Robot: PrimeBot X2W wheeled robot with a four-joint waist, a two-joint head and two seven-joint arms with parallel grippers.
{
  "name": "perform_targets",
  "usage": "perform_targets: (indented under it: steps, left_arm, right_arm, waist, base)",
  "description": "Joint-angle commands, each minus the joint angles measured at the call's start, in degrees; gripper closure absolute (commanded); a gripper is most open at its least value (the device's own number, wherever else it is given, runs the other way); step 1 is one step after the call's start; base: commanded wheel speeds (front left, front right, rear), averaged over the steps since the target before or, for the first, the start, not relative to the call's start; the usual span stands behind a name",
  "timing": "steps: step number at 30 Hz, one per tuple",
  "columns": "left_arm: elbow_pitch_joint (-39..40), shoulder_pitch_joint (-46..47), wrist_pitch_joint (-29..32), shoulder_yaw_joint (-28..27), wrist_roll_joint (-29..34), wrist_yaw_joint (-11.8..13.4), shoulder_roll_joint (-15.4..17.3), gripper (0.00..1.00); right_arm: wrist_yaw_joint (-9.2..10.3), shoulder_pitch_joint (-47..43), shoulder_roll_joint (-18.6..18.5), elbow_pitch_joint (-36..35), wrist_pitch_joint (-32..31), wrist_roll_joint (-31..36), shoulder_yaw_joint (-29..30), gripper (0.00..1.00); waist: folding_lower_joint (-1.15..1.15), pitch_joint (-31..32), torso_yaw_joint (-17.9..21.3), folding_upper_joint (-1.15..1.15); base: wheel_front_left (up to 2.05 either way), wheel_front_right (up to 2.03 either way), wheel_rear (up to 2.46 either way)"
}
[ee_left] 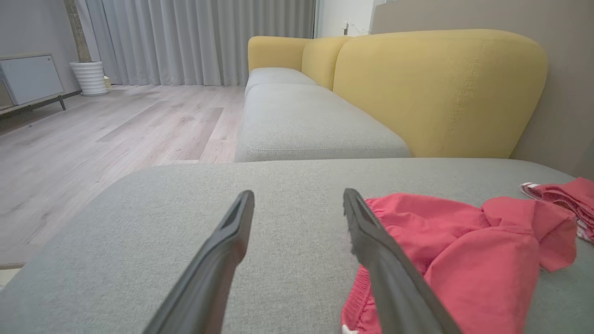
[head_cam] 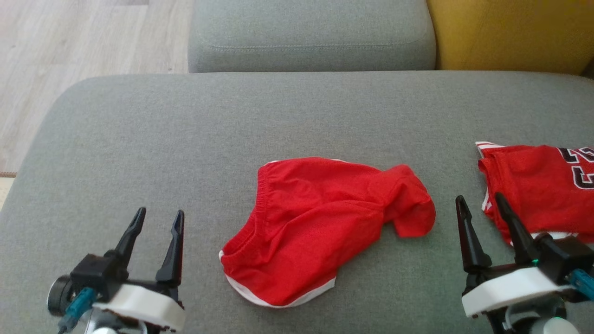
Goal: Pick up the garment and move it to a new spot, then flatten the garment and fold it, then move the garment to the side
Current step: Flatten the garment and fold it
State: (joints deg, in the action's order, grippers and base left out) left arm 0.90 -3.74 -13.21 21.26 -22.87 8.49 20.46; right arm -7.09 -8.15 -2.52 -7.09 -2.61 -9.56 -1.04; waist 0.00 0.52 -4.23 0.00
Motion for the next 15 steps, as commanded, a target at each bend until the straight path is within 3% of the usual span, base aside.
perform_targets:
  steps: [1, 15]
  left_arm:
    - [1.28, 2.07, -0.66, -2.64, 0.20, -0.22, 1.46, 0.00]
    - [-2.04, 1.92, -1.42, -2.29, 0.80, -1.11, 1.41, 0.00]
  right_arm:
    - [-0.40, 0.75, -0.36, -2.46, -0.15, 0.35, -1.26, 0.00]
    - [-0.40, -0.55, -0.36, -3.89, -1.03, 0.48, -0.85, 0.00]
  waist:
    - [0.00, 0.15, -0.03, 0.00]
    - [0.00, 0.38, 0.15, 0.00]
  base:
    - [0.00, 0.00, 0.00]
    - [0.00, 0.00, 0.00]
